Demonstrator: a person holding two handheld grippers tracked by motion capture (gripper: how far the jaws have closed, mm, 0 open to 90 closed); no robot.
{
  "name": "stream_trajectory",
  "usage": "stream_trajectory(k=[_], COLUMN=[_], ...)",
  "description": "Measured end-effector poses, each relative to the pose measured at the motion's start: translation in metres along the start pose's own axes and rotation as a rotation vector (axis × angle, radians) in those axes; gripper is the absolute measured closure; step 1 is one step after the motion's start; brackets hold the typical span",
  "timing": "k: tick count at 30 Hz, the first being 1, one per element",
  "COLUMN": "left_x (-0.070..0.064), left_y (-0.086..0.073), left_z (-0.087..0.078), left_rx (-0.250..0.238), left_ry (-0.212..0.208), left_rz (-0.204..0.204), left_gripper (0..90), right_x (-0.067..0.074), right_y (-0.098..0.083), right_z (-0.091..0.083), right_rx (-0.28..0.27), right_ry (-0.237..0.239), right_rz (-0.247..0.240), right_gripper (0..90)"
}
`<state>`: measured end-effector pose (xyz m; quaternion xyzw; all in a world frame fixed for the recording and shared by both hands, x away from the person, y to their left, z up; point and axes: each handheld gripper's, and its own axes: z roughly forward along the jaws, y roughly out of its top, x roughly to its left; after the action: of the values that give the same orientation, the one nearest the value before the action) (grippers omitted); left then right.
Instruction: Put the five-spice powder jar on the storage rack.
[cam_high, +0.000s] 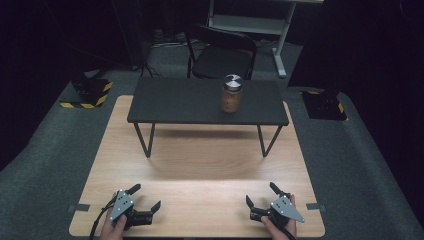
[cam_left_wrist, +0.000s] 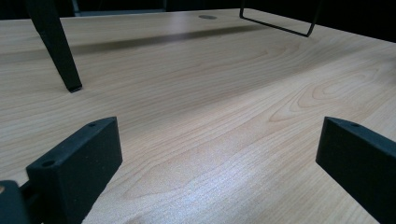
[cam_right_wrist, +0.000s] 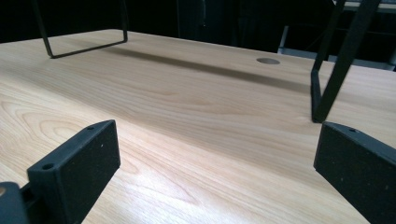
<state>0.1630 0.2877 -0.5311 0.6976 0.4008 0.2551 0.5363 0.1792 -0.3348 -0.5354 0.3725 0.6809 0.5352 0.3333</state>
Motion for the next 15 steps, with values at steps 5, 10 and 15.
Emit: stream_trajectory(k=[5,10,15], left_x=[-0.0010,-0.0004,-0.0005], left_y=[-0.0002,-0.0001,0.0000], left_z=[-0.0008,0.0000,-0.0006], left_rx=[0.000,-0.001,0.002], left_ry=[0.003,0.001,-0.002], left_rz=[0.009,0.001,0.010], left_gripper=[0.6,0.6,0.6], right_x=[-0.0002,0.0002,-0.0028], right_y=[-0.0022,-0.0008,-0.0009], right_z=[-0.0004,0.0001,0.0001], right_rx=[0.000,0.014,0.013], right_ry=[-0.008,0.004,0.014], right_rz=[0.013,0.004,0.024], right_gripper=[0.0,0.0,0.0])
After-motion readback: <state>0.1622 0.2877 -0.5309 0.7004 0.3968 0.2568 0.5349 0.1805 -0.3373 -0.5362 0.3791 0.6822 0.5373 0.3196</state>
